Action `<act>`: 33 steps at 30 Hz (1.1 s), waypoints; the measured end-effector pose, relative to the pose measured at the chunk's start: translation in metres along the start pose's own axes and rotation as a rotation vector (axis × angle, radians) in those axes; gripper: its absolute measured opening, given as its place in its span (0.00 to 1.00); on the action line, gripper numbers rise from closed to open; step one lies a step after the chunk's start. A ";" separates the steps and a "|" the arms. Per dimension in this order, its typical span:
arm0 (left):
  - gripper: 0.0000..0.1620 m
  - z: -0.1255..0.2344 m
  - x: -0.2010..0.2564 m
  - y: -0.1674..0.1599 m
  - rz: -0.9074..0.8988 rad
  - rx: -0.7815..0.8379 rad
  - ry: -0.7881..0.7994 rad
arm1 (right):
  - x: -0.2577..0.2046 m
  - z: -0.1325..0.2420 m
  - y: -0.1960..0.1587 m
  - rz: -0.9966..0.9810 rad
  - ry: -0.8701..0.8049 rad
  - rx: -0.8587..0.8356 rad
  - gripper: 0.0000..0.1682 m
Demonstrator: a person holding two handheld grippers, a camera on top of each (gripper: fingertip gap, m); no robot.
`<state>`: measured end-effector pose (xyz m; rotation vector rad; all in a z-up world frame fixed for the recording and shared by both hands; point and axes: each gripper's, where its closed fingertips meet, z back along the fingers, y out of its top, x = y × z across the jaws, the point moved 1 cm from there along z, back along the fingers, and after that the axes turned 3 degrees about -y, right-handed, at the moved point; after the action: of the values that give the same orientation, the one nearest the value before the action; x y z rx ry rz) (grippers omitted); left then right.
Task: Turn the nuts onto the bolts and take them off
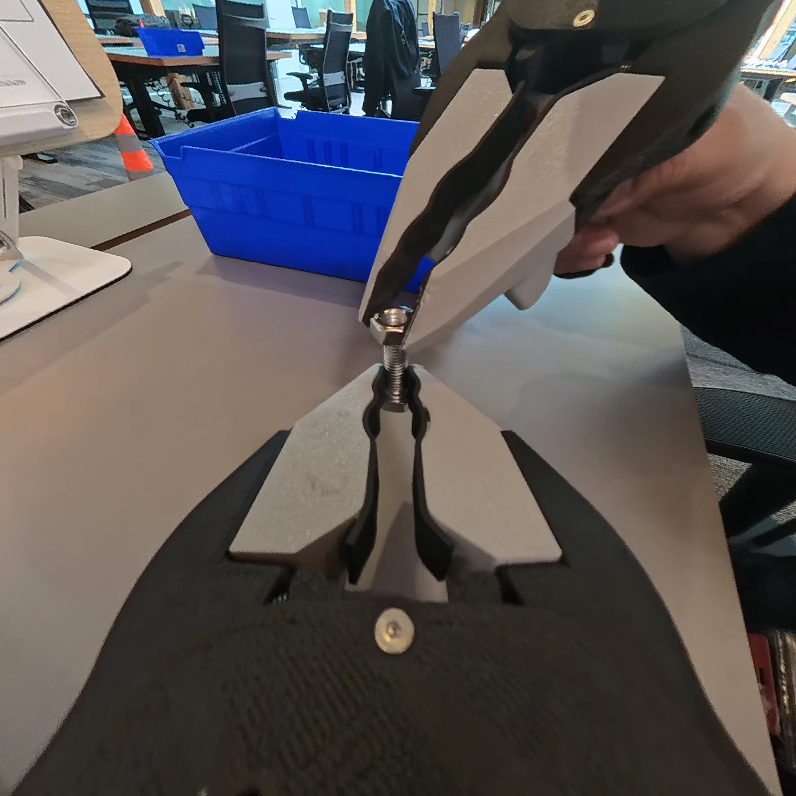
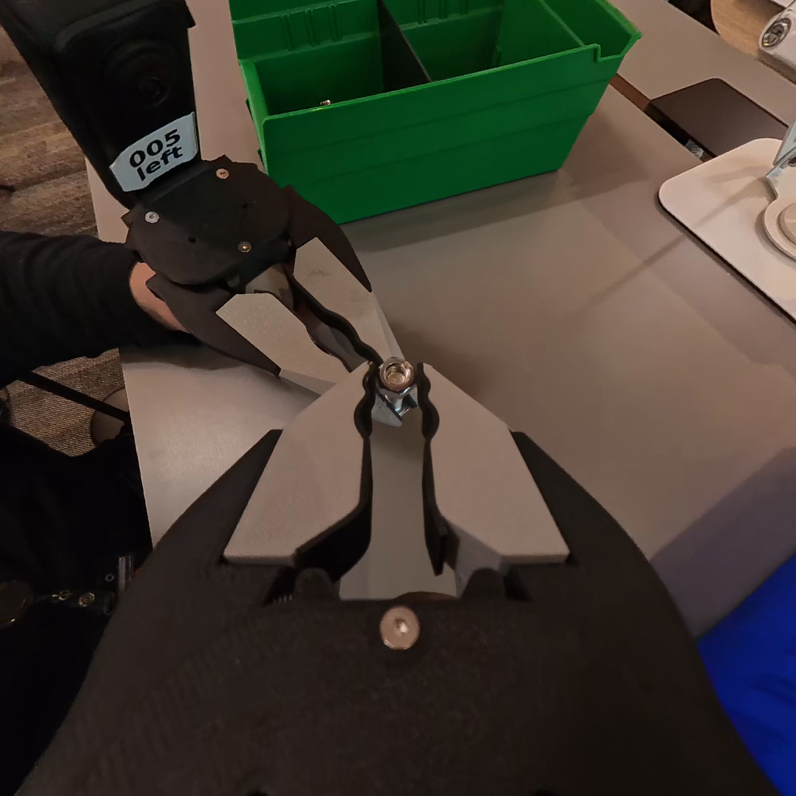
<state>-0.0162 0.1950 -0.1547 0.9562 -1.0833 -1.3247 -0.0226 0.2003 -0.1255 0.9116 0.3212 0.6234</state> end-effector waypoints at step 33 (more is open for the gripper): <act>0.04 0.001 -0.001 0.001 0.038 0.014 0.048 | 0.004 0.016 0.014 -0.040 -0.017 0.144 0.17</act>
<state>-0.0173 0.1958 -0.1536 0.9689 -1.0701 -1.2590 -0.0169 0.1991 -0.1050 1.0458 0.3714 0.5607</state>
